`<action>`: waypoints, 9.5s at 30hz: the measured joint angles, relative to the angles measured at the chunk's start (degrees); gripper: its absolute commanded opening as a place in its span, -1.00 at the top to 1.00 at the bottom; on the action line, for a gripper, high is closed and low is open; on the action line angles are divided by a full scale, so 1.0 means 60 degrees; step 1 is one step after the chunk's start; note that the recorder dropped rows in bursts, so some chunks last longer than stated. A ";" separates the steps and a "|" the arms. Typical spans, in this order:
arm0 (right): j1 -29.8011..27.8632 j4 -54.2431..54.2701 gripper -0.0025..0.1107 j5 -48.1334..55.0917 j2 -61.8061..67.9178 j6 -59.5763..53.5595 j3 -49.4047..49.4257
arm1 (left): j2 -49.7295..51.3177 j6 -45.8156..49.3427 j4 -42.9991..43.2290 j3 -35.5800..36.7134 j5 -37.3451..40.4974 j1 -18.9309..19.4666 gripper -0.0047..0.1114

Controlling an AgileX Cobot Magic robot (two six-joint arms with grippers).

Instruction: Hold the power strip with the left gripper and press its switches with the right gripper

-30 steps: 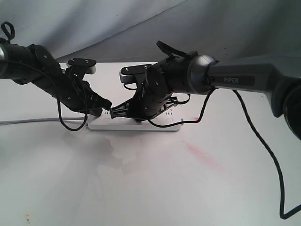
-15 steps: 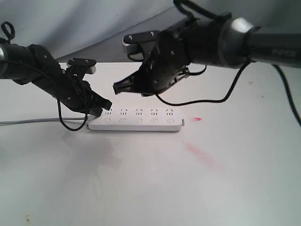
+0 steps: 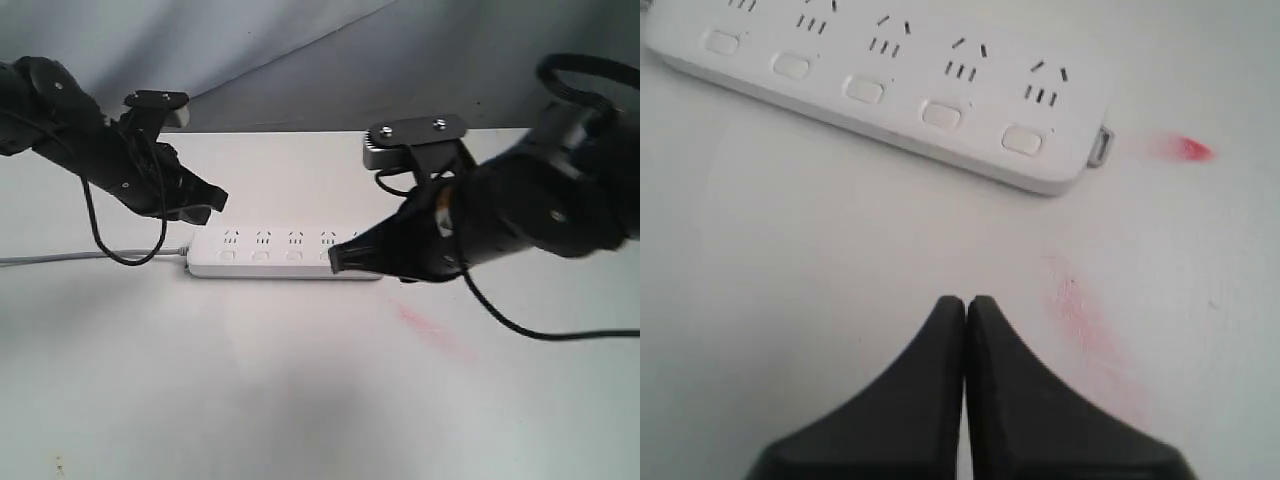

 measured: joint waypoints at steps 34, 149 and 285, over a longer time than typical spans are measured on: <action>0.0000 -0.2167 0.96 0.0639 -1.4070 0.2629 0.6532 | -1.4107 -0.0197 -0.2028 0.9369 -0.3117 0.0000 0.92; 0.0000 -0.7402 0.96 -0.0948 -1.4070 0.7089 0.8984 | -1.8535 -0.5926 0.4593 1.2224 -0.3930 0.1377 0.92; -0.5495 0.2979 0.96 -0.2996 -1.5126 -0.5013 0.9204 | -1.8535 -0.5959 0.4593 1.2224 -0.3930 0.1377 0.92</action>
